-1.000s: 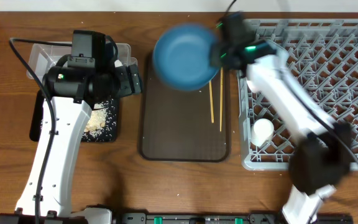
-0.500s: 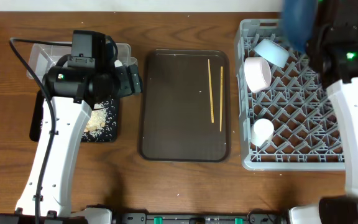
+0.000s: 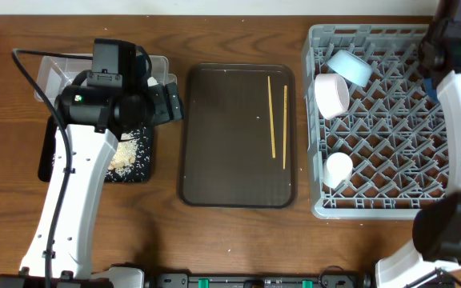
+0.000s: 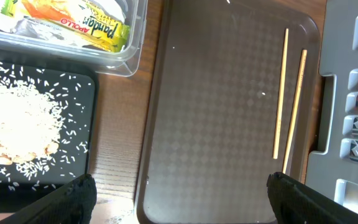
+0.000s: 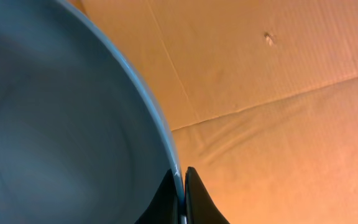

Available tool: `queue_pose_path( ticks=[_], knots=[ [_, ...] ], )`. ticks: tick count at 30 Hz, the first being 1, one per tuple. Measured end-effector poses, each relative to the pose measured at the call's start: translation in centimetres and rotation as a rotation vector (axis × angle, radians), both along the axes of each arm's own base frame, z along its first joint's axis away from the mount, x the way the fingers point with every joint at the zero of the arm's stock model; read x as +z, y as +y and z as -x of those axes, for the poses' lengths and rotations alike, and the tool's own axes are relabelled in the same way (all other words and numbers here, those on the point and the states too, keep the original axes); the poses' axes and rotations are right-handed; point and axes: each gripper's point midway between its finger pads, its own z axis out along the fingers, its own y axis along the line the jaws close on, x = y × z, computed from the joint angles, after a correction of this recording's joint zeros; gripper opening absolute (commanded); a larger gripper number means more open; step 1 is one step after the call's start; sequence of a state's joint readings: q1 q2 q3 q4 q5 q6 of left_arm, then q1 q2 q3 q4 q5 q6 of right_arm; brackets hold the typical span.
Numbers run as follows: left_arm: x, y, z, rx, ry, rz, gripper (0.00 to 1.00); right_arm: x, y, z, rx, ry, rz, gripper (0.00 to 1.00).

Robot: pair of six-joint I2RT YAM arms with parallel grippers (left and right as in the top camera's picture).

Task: Sort waste into correct bins and load items into the dishwasher rack
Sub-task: 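Carry the blue plate right and stand it upright in the rack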

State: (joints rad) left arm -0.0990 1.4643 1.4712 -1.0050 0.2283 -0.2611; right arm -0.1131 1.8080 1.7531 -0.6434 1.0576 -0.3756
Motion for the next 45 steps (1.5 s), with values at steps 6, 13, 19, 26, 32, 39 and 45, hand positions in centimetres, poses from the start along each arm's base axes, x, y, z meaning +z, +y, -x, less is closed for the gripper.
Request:
queue_pose_path(
  ticks=[6,13,19,26,32,39,45],
  knots=[
    [0.0,0.0,0.0,0.000,0.000,0.000,0.90,-1.0,-1.0,-2.1,0.007,0.070,0.074,0.01],
    [0.0,0.0,0.0,0.000,0.000,0.000,0.90,-0.7,-2.1,-2.9,0.049,0.140,0.113,0.01],
    [0.0,0.0,0.0,0.000,0.000,0.000,0.90,-2.7,-3.1,-3.6,0.089,0.236,0.105,0.01],
    [0.0,0.0,0.0,-0.001,0.000,0.000,0.90,-5.1,-3.2,-4.8,0.142,0.287,0.077,0.01],
    [0.0,0.0,0.0,0.000,0.000,0.000,0.90,-5.5,-3.2,-5.0,0.143,0.308,0.074,0.06],
    [0.0,0.0,0.0,0.000,0.000,0.000,0.90,-7.0,-2.9,-5.5,0.168,0.345,0.056,0.41],
    [0.0,0.0,0.0,0.000,0.000,0.000,0.90,-7.2,-1.1,-6.5,0.222,0.340,0.050,0.45]
  ],
)
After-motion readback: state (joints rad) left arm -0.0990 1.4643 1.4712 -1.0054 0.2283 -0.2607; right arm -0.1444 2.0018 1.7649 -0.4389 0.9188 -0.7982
